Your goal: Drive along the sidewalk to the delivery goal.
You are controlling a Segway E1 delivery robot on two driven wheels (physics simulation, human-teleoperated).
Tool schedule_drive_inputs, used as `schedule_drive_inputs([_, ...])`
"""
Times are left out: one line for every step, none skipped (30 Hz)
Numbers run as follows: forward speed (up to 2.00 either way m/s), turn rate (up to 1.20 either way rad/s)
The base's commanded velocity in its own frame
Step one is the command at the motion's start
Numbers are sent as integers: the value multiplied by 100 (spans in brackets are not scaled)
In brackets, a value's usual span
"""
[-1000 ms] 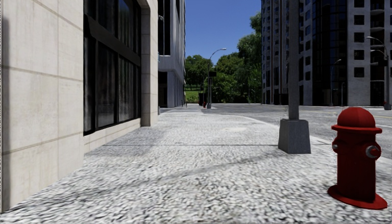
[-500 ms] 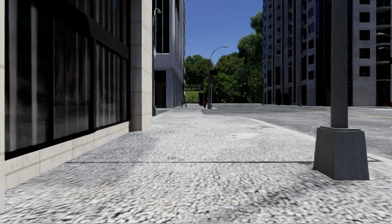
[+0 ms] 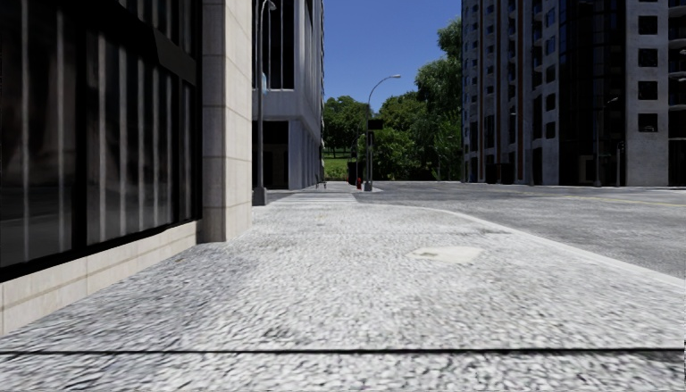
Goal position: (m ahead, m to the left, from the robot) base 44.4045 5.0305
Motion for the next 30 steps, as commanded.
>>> schedule_drive_inputs([200,0])
schedule_drive_inputs([200,0])
schedule_drive_inputs([200,0])
schedule_drive_inputs([200,0])
schedule_drive_inputs([200,0])
schedule_drive_inputs([200,0])
schedule_drive_inputs([200,0])
schedule_drive_inputs([200,0])
schedule_drive_inputs([200,0])
schedule_drive_inputs([200,0])
schedule_drive_inputs([200,0])
schedule_drive_inputs([200,0])
schedule_drive_inputs([200,0])
schedule_drive_inputs([200,0])
schedule_drive_inputs([200,0])
schedule_drive_inputs([200,0])
schedule_drive_inputs([200,0])
schedule_drive_inputs([200,0])
schedule_drive_inputs([200,0])
schedule_drive_inputs([200,0])
schedule_drive_inputs([200,0])
schedule_drive_inputs([200,0])
schedule_drive_inputs([200,0])
schedule_drive_inputs([200,0])
schedule_drive_inputs([200,0])
schedule_drive_inputs([200,0])
schedule_drive_inputs([200,0])
schedule_drive_inputs([200,0])
schedule_drive_inputs([200,0])
schedule_drive_inputs([200,0])
